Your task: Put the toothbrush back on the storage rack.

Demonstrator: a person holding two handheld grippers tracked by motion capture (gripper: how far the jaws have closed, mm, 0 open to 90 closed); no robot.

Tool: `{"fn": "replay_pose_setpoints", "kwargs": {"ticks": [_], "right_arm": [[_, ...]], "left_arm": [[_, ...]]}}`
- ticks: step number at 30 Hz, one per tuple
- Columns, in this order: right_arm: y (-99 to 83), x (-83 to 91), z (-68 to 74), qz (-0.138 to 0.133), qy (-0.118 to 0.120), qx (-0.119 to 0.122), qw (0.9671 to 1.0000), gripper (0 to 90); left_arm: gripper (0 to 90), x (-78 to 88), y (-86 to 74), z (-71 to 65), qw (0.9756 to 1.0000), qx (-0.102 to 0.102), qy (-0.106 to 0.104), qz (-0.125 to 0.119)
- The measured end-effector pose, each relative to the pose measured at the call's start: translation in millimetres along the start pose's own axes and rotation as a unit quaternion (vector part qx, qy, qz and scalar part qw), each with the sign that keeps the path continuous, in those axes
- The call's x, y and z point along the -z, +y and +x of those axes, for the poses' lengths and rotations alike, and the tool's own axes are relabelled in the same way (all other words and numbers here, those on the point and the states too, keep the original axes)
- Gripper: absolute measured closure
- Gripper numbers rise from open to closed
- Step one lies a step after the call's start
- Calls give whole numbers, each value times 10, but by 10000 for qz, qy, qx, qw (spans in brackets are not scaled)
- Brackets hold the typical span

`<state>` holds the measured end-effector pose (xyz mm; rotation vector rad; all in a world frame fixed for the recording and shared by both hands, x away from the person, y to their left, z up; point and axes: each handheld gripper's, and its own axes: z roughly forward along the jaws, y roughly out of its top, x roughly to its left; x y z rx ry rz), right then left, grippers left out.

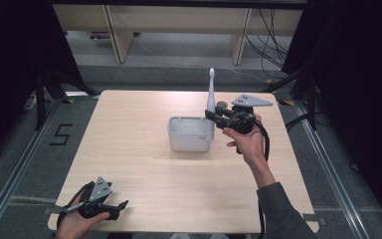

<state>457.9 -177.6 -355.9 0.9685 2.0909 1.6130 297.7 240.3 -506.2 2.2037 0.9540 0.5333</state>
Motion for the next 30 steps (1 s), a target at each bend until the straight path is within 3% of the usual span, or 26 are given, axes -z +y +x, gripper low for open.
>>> {"fn": "replay_pose_setpoints", "kwargs": {"ticks": [1,3,12,16,20,21,22,23,25,30], "right_arm": [[18,-2,6,44,0,-86,10000,666],[60,-39,-50,-53,-74,49,9999,666],[106,-162,-129,-112,-292,-138,9994,666],[114,-227,-152,-116,-321,-86,9994,666],[104,-301,-180,-110,-385,-50,9992,666],[97,-311,-173,-46,-393,-161,9991,665],[92,-327,-191,-77,-400,-110,9991,666],[84,-337,-193,-15,-455,-134,9989,666],[51,-374,-236,-85,-428,-173,9989,665],[-2,-410,-251,-94,-523,-241,9983,665]], "left_arm": [[158,0,0,0,10000,-1,1,0],[158,0,0,1,10000,1,1,2],[158,-2,-1,3,10000,-10,14,20],[158,-1,-2,-1,10000,8,-5,1],[158,1,0,-2,10000,-10,-7,2],[158,7,3,-2,10000,-17,-6,35],[158,19,6,9,9999,-99,-13,113],[158,8,2,-1,10000,-15,-8,40],[158,24,4,17,9997,-150,-28,167],[158,16,2,12,9998,-136,-35,116]]}}
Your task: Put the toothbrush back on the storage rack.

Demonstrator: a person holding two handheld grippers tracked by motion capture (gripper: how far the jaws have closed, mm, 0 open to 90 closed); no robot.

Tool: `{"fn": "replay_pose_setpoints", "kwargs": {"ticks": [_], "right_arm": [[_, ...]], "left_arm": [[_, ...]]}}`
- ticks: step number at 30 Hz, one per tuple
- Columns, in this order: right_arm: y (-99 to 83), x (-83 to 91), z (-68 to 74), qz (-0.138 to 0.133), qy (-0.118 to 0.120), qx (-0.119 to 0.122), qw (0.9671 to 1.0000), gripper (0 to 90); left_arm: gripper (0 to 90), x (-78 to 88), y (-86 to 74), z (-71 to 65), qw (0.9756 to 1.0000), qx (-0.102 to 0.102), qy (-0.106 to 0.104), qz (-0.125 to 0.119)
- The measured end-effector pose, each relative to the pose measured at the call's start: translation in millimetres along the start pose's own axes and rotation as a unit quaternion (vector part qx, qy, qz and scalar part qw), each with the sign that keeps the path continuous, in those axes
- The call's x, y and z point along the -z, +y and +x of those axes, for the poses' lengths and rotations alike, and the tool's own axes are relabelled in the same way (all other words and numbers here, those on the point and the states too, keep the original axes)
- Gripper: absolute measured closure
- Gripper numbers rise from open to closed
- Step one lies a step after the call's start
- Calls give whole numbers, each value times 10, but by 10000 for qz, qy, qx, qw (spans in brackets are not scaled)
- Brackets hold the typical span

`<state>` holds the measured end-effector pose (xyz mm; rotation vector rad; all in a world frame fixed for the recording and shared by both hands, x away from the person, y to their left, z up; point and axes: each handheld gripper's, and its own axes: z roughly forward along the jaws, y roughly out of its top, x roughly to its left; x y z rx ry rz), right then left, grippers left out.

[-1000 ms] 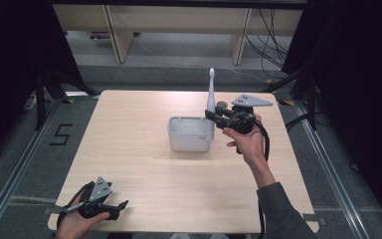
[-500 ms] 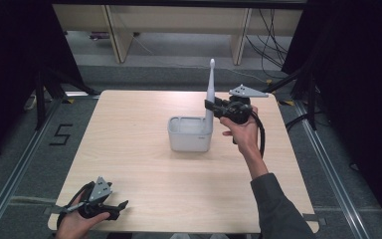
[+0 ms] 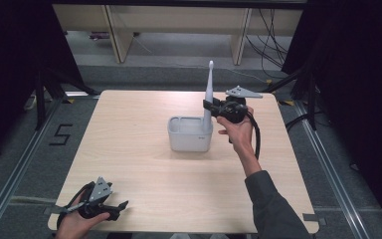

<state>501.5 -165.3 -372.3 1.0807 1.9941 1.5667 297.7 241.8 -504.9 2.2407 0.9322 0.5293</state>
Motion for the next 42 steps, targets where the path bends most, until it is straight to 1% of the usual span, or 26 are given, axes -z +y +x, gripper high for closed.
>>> {"fn": "replay_pose_setpoints", "kwargs": {"ticks": [1,2,3,8,9,12,13,14,18,19,20,22,23,25,26,27,28,29,31,32,33,34,35,40,41,42], "right_arm": [[0,0,0,0,0,0,10000,665],[-11,-5,11,61,22,-99,9999,665],[-40,-25,-7,64,-46,26,10000,665],[-92,-46,-22,128,-81,18,9999,664],[-109,-52,-32,106,-105,85,9999,664],[-157,-67,-23,190,-76,-56,9998,664],[-167,-74,-39,171,-92,94,9998,663],[-207,-91,-29,228,-67,15,9997,663],[-248,-112,-13,368,-134,70,9992,664],[-268,-129,-11,380,-157,196,9990,664],[-268,-129,-11,380,-157,196,9990,663],[-280,-135,-8,447,-231,280,9983,664],[-292,-142,-10,461,-258,350,9980,663],[-330,-141,1,545,-274,215,9979,663],[-330,-141,1,545,-274,215,9979,663],[-350,-152,-9,501,-260,338,9978,664],[-356,-143,5,581,-257,231,9977,664],[-364,-140,5,578,-295,268,9975,664],[-372,-153,4,599,-232,274,9976,664],[-379,-151,8,609,-322,313,9971,664],[-383,-157,-3,617,-307,444,9966,663],[-391,-163,1,581,-331,446,9968,664],[-400,-167,15,608,-278,312,9973,664],[-423,-165,4,673,-305,479,9961,664],[-441,-171,15,667,-317,342,9967,664],[-441,-171,15,667,-317,342,9967,664]], "left_arm": [[158,0,0,0,10000,0,0,0],[158,1,0,1,10000,-4,2,5],[158,0,0,0,10000,-2,0,0],[158,-1,-1,-2,10000,1,-2,5],[158,0,-1,-1,10000,3,-1,3],[158,0,-1,0,10000,0,-3,2],[158,0,-1,-2,10000,-1,-13,12],[158,-3,-2,-3,10000,6,-2,-2],[158,1,-1,-1,10000,-3,-16,15],[158,-1,-2,-1,10000,0,-18,13],[158,0,-2,5,10000,-44,0,49],[158,-10,-4,-6,10000,32,3,-17],[158,-1,-3,-1,10000,-10,-11,18],[158,-1,-4,-3,10000,11,-4,2],[158,-1,-4,-3,10000,11,-4,2],[158,-1,-3,-4,10000,13,-2,4],[158,-3,-3,-4,10000,8,-6,8],[158,-3,-3,-4,10000,8,-6,8],[158,-10,-3,-5,10000,9,0,6],[158,-10,-3,-1,10000,-17,1,17],[158,-9,-3,-1,10000,-10,2,15],[158,-9,-5,-3,10000,15,10,7],[158,-3,-5,-3,10000,18,-14,9],[158,7,1,-6,10000,-3,7,52],[158,5,1,-6,10000,-1,3,41],[158,5,1,-6,10000,-1,2,42]]}}
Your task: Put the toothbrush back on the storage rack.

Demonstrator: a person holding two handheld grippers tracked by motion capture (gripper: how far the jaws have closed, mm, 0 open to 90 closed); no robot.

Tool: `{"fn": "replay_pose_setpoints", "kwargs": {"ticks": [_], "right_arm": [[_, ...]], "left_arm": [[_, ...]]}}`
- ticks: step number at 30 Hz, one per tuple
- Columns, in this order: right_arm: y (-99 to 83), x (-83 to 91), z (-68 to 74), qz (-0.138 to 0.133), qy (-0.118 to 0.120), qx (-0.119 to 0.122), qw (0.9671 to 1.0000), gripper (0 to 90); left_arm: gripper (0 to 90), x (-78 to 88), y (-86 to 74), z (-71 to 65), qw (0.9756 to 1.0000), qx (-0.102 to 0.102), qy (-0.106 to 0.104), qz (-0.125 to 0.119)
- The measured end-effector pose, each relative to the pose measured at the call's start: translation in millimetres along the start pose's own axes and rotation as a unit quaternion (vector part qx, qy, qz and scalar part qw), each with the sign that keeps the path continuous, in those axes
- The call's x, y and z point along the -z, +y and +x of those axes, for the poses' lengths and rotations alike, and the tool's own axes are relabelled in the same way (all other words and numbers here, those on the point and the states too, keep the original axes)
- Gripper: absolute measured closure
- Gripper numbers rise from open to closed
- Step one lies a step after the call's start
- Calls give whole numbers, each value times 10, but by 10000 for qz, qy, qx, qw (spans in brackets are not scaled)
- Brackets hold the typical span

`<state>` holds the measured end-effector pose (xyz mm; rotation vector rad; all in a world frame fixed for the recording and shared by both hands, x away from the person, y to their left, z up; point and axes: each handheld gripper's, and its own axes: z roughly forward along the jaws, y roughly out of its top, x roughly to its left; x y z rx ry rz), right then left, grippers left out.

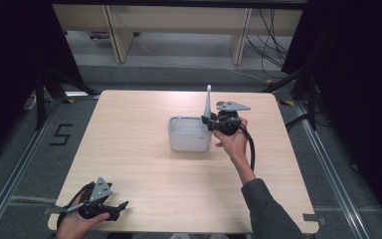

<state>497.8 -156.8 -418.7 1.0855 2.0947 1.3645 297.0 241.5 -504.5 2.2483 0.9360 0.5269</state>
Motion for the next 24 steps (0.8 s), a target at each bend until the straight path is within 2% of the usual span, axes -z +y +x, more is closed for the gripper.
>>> {"fn": "replay_pose_setpoints", "kwargs": {"ticks": [3,4,5,8,9,11,15,17,19,21,22,23,24], "right_arm": [[-15,-6,13,19,-27,-64,10000,664],[-15,-5,-16,24,-81,130,9999,664],[-17,4,3,111,-50,-58,9999,664],[-26,-7,8,72,29,-112,9999,664],[-27,-8,-9,61,-12,56,10000,663],[-38,-20,-1,32,-84,33,10000,664],[-46,-28,-10,59,-9,18,10000,664],[-52,-25,-17,89,-91,71,9999,663],[-58,-27,-7,145,-30,-69,9999,663],[-61,-30,-2,121,-22,-95,9999,663],[-62,-28,-18,108,-50,-6,9999,662],[-59,-20,-22,-30,13,-62,10000,648],[-59,-20,-22,-30,13,-62,10000,648]], "left_arm": [[158,-8,-5,1,10000,15,-5,-38],[158,-8,-5,1,10000,12,-6,-40],[158,0,-1,1,10000,2,2,-3],[158,-6,-4,4,10000,3,-6,-49],[158,-5,-3,4,10000,2,-8,-49],[158,0,1,5,10000,-6,-7,-14],[158,-9,-4,1,10000,12,-10,-36],[158,-6,-3,3,10000,6,-6,-40],[158,-7,-5,2,10000,13,-13,-38],[158,-7,-6,2,10000,13,-11,-39],[158,-6,-5,3,10000,16,-10,-40],[158,-5,-4,5,10000,9,-10,-41],[158,-5,-4,5,10000,9,-10,-41]]}}
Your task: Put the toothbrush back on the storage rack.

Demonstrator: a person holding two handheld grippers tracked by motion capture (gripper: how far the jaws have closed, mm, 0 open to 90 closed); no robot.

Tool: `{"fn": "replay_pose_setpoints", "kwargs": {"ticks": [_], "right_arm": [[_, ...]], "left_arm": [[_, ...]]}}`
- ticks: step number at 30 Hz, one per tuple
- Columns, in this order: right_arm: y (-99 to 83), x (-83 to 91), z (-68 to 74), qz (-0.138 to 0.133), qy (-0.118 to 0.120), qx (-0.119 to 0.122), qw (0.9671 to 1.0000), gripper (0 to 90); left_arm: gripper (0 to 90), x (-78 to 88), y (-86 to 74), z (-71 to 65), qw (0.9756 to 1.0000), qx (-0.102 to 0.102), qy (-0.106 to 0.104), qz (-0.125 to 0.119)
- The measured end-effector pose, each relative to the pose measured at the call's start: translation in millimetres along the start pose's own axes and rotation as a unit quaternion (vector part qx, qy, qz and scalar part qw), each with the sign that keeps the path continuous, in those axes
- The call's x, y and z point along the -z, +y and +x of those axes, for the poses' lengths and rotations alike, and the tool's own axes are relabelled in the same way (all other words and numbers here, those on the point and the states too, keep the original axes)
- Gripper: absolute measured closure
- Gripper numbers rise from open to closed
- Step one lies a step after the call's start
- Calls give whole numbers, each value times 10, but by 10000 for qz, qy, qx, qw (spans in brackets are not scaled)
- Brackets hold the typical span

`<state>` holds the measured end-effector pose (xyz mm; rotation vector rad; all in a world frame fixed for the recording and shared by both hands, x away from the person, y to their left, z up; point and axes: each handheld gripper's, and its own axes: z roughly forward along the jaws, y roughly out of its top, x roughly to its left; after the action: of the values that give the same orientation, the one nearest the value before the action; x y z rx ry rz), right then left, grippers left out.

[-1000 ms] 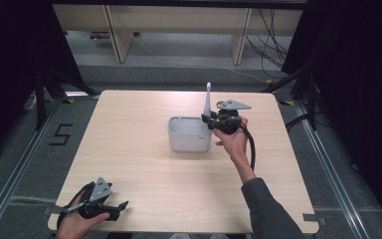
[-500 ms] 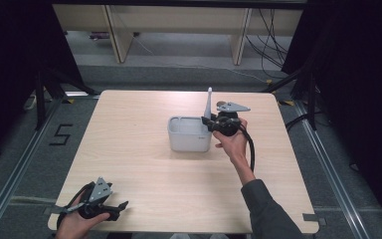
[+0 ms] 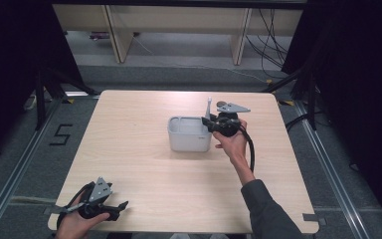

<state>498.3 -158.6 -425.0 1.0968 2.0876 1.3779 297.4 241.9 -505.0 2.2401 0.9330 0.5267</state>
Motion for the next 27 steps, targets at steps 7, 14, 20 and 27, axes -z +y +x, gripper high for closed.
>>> {"fn": "replay_pose_setpoints", "kwargs": {"ticks": [7,14,20,27], "right_arm": [[58,70,-1,-146,-11,102,9998,571],[66,136,30,-170,66,87,9998,524],[75,188,11,-174,28,31,9998,507],[79,243,14,-183,68,-97,9998,470]], "left_arm": [[158,1,0,0,10000,-4,1,2],[158,-7,-3,-3,10000,8,-2,-32],[158,-7,-4,-4,10000,10,3,-34],[158,-2,0,-4,10000,2,9,4]]}}
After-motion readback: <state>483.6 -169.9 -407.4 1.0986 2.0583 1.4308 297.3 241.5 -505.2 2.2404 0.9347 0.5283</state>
